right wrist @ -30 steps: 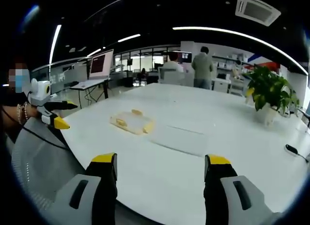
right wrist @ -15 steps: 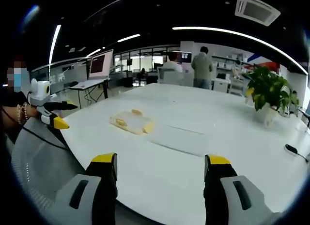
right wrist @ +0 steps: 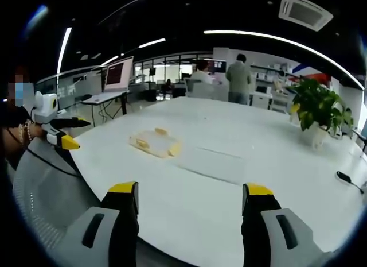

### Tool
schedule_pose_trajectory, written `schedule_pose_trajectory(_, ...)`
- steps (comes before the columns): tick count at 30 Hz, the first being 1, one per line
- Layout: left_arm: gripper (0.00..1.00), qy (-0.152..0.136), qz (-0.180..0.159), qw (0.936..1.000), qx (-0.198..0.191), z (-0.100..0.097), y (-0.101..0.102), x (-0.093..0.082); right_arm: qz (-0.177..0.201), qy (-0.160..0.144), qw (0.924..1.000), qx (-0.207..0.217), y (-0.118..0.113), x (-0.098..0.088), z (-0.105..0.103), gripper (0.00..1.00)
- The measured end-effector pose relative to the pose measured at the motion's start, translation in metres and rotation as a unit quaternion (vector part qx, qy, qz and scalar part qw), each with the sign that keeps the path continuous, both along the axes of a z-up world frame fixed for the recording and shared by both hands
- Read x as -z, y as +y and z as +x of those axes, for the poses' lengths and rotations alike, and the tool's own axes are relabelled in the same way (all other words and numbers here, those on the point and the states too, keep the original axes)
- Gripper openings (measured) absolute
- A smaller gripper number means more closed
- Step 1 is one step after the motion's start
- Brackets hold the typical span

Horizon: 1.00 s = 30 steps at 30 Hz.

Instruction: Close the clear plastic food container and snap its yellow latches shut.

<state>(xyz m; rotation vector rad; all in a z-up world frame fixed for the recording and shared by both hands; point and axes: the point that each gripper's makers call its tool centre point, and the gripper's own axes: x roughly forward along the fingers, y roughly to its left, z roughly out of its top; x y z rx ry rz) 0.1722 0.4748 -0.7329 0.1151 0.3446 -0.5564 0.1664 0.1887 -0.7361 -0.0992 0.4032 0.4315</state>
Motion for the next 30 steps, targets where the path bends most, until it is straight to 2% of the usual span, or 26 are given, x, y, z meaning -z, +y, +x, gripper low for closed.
schedule_pose_trajectory(5,0.88,-0.002,0.001,1.0,-0.001,0.001,0.001,0.0,-0.001,0.007,1.0,0.004,-0.001,0.002,0.001,0.71)
schedule_pose_trajectory(7,0.88,-0.021,-0.012,0.9997,-0.003,0.004,0.001,-0.008,-0.006,0.012,0.9999,0.004,-0.001,0.004,0.002,0.71)
schedule_pose_trajectory(10,0.89,-0.006,-0.022,0.9997,-0.001,0.004,0.0,-0.005,-0.007,0.016,0.9998,0.007,-0.003,0.005,0.003,0.7)
schedule_pose_trajectory(14,0.89,-0.004,-0.01,0.9999,0.013,0.003,-0.005,-0.004,-0.01,0.028,0.9995,0.007,-0.003,0.009,0.004,0.71)
schedule_pose_trajectory(16,0.93,-0.02,-0.047,0.9987,0.009,0.007,-0.007,-0.015,-0.01,0.038,0.9992,0.011,-0.004,0.011,0.005,0.74)
schedule_pose_trajectory(17,0.94,-0.021,-0.052,0.9984,-0.002,0.009,-0.003,-0.017,-0.01,0.04,0.999,0.016,-0.006,0.011,0.005,0.76)
schedule_pose_trajectory(19,0.97,-0.004,-0.06,0.9982,-0.006,0.01,0.0,-0.014,0.006,0.048,0.9988,0.011,-0.004,0.011,0.005,0.8)
schedule_pose_trajectory(21,0.97,0.01,-0.053,0.9985,0.003,0.009,-0.003,-0.01,0.004,0.048,0.9988,0.009,-0.004,0.01,0.005,0.79)
schedule_pose_trajectory(23,0.98,0.004,-0.049,0.9988,0.009,0.01,-0.004,-0.012,-0.01,0.041,0.9991,-0.003,-0.003,0.009,0.007,0.81)
schedule_pose_trajectory(25,0.98,0.005,-0.059,0.9979,0.024,0.009,-0.007,-0.015,-0.021,0.048,0.9978,-0.04,0.006,0.01,0.004,0.85)
schedule_pose_trajectory(28,0.99,0.015,-0.061,0.9976,0.03,0.017,-0.002,-0.018,-0.065,0.034,0.9955,-0.06,0.005,0.007,0.011,0.82)
schedule_pose_trajectory(30,0.99,0.0,-0.061,0.9973,0.04,0.025,0.001,-0.026,-0.069,0.038,0.9937,-0.079,0.01,0.007,0.015,0.83)
